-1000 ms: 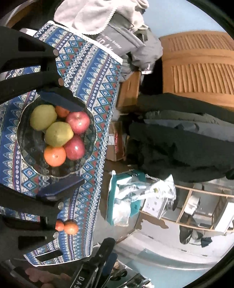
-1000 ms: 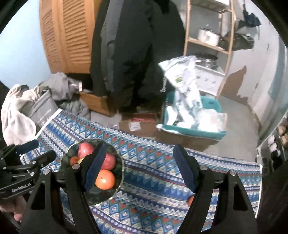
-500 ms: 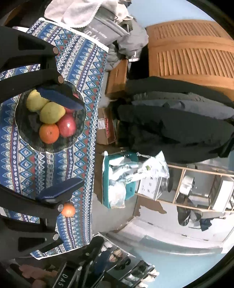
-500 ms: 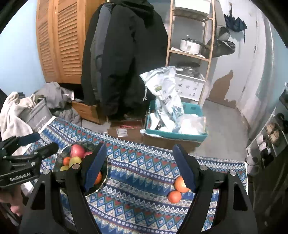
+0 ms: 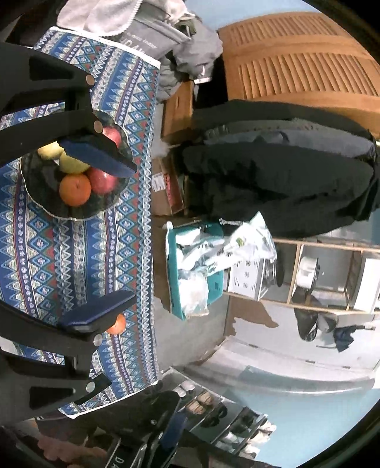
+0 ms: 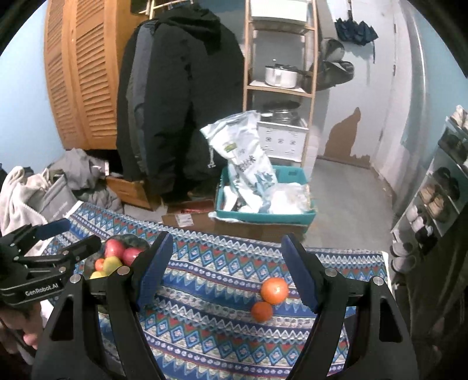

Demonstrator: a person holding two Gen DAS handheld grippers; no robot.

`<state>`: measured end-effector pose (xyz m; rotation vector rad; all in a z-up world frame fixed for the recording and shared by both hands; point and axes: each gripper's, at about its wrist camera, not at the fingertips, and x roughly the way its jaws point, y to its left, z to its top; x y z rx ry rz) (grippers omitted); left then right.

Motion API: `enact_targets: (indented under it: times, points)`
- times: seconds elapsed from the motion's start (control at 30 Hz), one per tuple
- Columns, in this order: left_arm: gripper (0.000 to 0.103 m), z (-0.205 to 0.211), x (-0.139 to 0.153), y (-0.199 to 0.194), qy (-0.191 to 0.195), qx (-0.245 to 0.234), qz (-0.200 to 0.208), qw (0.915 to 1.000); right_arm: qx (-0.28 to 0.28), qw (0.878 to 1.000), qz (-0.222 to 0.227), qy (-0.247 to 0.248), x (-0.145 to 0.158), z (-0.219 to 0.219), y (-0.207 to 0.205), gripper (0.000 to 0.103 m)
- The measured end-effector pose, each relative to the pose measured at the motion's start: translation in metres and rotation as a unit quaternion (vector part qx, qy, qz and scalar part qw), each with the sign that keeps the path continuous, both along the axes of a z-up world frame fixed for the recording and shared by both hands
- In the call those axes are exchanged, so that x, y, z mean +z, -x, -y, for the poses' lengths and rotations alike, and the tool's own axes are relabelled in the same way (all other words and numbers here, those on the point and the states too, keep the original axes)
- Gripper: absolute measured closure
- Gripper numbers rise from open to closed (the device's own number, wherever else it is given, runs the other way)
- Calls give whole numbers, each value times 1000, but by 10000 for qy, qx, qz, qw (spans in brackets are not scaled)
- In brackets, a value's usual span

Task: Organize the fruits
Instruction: 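Raise both tools from the plate and move toward the two tangerines on the cloth, then close the right tool on the larger tangerine while the left tool approaches the smaller one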

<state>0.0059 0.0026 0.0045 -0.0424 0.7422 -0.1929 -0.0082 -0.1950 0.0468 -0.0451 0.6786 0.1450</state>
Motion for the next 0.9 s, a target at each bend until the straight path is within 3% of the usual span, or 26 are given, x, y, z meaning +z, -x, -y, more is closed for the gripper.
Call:
enact_targets:
  times: [0.4, 0.9]
  points:
    - [17, 44, -10, -17, -160, -320, -137, 9993, -316, 9990, -327, -37, -20, 41, -15, 25]
    - [17, 74, -75, -59, -605, -441, -822, 9938, -578, 9884, -1406, 67, -103, 73, -62, 25]
